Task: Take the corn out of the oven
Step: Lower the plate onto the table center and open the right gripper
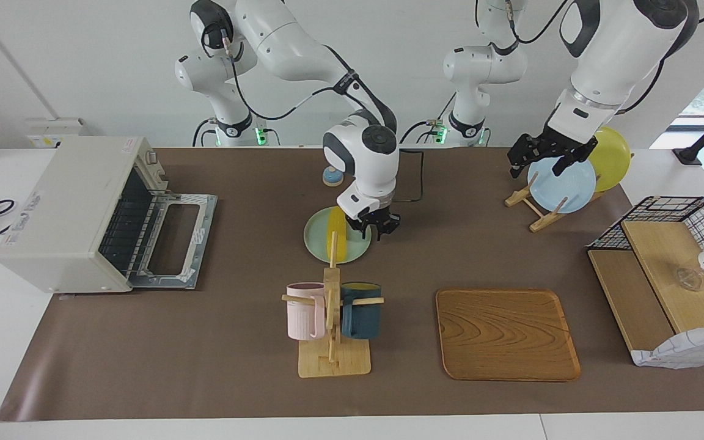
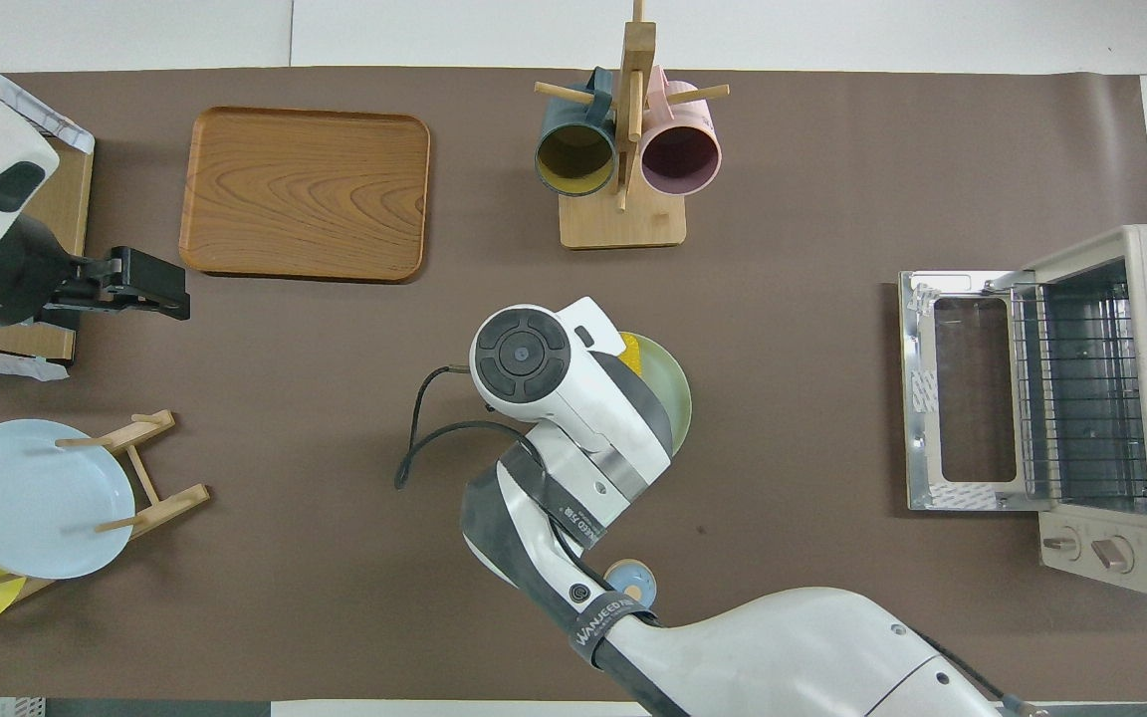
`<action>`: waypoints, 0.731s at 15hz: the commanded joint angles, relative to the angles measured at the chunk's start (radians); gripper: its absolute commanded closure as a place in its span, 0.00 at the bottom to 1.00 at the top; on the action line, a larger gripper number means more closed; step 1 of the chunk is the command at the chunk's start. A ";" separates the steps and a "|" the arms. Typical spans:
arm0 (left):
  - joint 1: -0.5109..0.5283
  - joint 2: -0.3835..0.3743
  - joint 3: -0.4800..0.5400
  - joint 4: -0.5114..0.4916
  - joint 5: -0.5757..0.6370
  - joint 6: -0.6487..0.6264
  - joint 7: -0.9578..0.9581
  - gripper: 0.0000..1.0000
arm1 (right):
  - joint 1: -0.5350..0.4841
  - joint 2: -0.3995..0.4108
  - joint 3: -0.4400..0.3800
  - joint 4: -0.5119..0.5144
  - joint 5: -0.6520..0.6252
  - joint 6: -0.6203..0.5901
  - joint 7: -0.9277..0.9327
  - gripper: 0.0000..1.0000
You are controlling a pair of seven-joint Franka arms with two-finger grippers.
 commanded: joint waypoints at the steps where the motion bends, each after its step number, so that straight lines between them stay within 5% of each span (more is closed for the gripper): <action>1: -0.003 -0.014 0.005 -0.022 -0.018 0.021 0.015 0.00 | -0.019 -0.018 0.003 0.063 0.002 -0.089 -0.004 0.26; 6: -0.057 -0.007 -0.002 -0.054 -0.021 0.055 0.004 0.00 | -0.138 -0.176 -0.001 0.048 -0.001 -0.275 -0.211 0.37; 7: -0.071 -0.007 -0.002 -0.068 -0.026 0.070 0.002 0.00 | -0.167 -0.207 -0.001 0.035 -0.001 -0.344 -0.243 0.46; 10: -0.152 0.009 -0.002 -0.101 -0.049 0.113 -0.025 0.00 | -0.288 -0.293 -0.003 -0.096 -0.001 -0.420 -0.325 1.00; 11: -0.199 0.027 -0.002 -0.113 -0.049 0.138 -0.075 0.00 | -0.319 -0.314 -0.003 -0.163 -0.003 -0.395 -0.328 1.00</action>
